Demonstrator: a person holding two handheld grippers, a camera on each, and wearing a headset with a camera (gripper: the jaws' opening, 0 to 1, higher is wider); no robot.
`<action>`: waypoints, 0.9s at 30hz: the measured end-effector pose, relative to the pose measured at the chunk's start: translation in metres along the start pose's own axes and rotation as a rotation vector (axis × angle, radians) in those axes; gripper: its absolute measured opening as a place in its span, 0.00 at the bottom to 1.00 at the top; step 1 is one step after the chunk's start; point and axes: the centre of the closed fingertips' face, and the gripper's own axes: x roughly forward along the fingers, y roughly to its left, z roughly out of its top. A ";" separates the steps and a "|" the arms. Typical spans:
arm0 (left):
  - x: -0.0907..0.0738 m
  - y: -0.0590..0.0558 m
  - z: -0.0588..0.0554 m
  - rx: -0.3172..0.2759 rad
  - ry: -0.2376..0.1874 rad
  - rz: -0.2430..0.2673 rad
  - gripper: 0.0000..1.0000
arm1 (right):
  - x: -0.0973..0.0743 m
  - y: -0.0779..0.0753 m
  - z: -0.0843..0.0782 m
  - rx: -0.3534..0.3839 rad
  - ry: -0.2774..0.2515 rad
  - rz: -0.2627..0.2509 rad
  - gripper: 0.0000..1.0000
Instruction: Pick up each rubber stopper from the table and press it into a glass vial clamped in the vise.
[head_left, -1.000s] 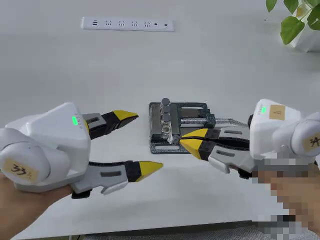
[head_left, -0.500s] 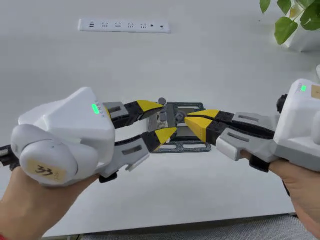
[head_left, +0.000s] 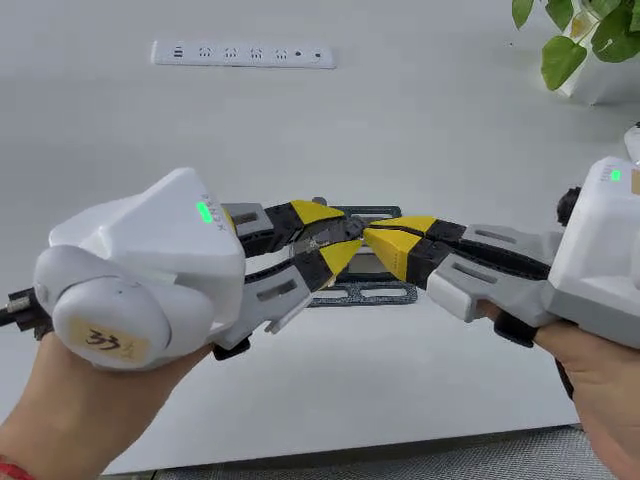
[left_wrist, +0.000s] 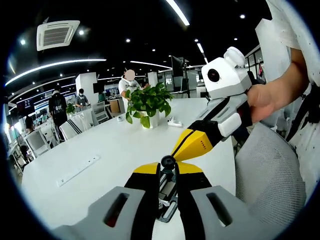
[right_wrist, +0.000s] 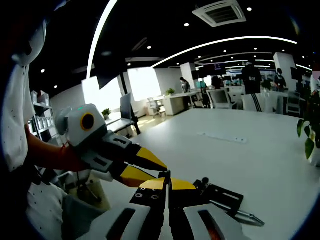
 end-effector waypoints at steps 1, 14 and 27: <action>0.000 0.000 0.000 0.000 -0.001 0.000 0.08 | 0.000 0.000 0.000 0.001 -0.002 -0.002 0.00; 0.001 -0.001 0.003 -0.021 -0.010 -0.005 0.05 | -0.001 -0.005 0.001 0.019 -0.016 -0.012 0.00; -0.002 -0.001 0.008 -0.098 -0.033 -0.035 0.04 | -0.002 -0.001 0.003 0.017 -0.017 0.019 0.00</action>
